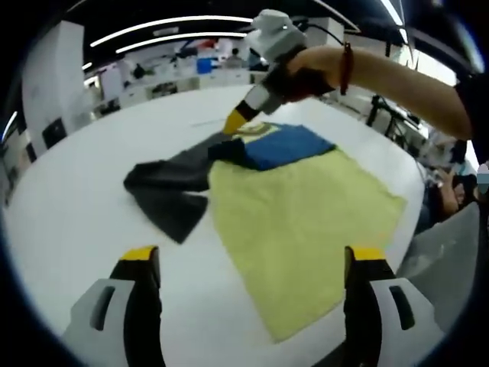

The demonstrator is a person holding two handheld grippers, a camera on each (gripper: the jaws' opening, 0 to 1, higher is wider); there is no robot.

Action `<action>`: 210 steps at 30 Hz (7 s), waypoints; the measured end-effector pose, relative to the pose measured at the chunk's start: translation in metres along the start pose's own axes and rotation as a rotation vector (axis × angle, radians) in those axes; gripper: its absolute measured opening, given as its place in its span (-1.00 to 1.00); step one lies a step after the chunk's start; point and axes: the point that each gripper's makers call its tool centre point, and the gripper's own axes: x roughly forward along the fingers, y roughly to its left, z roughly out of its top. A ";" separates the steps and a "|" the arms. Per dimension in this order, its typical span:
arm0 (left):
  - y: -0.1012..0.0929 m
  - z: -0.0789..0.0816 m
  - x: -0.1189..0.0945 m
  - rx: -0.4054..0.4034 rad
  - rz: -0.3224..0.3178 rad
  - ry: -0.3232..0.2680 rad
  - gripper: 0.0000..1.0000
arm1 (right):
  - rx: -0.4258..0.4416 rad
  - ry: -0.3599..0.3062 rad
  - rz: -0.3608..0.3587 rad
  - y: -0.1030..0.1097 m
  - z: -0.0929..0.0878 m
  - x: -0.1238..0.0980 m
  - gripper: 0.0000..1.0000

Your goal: Fold the garment on the visible template until the final outline fits inside the template.

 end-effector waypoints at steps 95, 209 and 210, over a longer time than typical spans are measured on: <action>-0.010 0.011 -0.017 0.004 0.012 -0.035 0.96 | 0.239 0.039 -0.327 -0.177 -0.200 -0.119 -0.67; 0.075 0.009 0.023 -0.149 0.160 -0.067 -0.01 | 0.118 -0.170 -0.293 -0.134 -0.186 -0.218 0.83; 0.077 0.008 0.025 -0.156 0.165 -0.064 -0.06 | 0.100 -0.168 -0.296 -0.133 -0.187 -0.218 0.84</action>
